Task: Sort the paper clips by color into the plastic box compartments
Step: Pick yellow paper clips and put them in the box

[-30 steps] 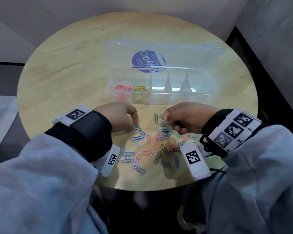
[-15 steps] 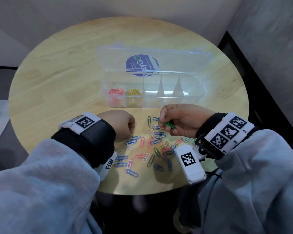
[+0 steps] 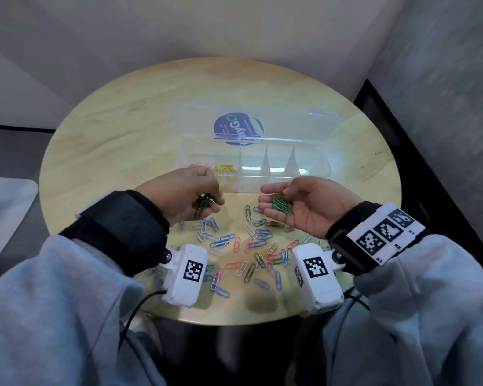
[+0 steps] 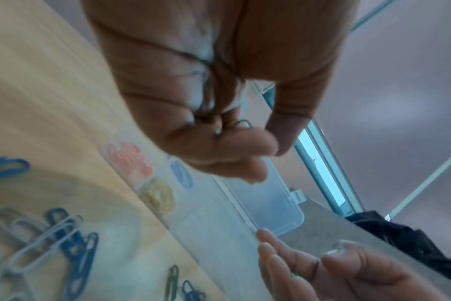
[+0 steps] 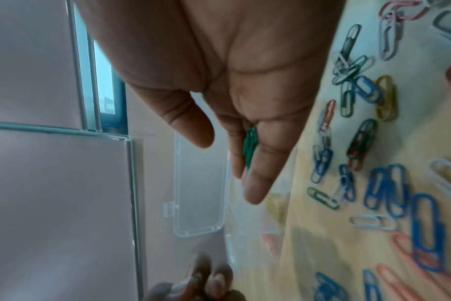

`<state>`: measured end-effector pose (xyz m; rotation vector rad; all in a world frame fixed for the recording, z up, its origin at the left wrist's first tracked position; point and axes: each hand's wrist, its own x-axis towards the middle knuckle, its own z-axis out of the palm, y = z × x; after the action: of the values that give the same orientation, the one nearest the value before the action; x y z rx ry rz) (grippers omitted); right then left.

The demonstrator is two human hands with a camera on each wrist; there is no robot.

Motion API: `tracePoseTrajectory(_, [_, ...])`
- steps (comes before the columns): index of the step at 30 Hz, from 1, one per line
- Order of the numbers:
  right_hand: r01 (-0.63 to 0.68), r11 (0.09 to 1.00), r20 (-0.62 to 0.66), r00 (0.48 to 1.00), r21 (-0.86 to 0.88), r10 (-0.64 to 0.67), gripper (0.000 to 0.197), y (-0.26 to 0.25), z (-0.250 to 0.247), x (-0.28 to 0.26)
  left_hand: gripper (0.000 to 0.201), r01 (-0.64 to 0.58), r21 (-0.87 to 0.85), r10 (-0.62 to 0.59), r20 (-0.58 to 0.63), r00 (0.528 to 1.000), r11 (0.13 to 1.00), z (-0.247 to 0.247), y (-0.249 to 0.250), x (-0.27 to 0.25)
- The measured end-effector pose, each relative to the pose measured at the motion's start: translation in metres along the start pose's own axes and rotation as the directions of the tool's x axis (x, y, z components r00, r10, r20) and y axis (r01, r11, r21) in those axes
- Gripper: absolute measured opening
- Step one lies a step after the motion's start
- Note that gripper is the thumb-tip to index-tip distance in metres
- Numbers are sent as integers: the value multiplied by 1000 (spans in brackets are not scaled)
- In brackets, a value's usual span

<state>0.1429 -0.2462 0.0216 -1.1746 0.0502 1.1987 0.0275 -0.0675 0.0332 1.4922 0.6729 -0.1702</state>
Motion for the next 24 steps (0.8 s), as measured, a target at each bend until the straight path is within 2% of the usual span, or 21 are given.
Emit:
tracePoseTrajectory(4, [97, 993, -47, 994, 67, -94, 31, -15, 1, -7, 22, 11, -233, -27, -65, 998, 972, 0, 10, -3])
tracePoseTrajectory(8, [145, 988, -67, 988, 48, -142, 31, -37, 8, -8, 10, 5, -391, -19, -32, 999, 921, 5, 29, -1])
tracePoseTrajectory(12, [161, 985, -45, 986, 60, -159, 34, -59, 16, -3, 17, 6, -370, -8, -3, 1000, 929, 11, 51, 8])
tracePoseTrajectory(16, [158, 987, -73, 985, -9, -158, 29, -73, 25, 9, 23, 28, -334, -25, 13, 1000, 942, 20, 66, 22])
tracePoseTrajectory(19, [137, 987, -95, 985, -79, -145, 21, -74, 32, 16, 25, 25, -275, -31, -16, 999, 961, 29, 74, 33])
tracePoseTrajectory(24, [143, 981, -122, 980, -128, -159, 22, -68, 29, 24, 28, 21, -273, -26, -16, 1000, 962, 42, 81, 46])
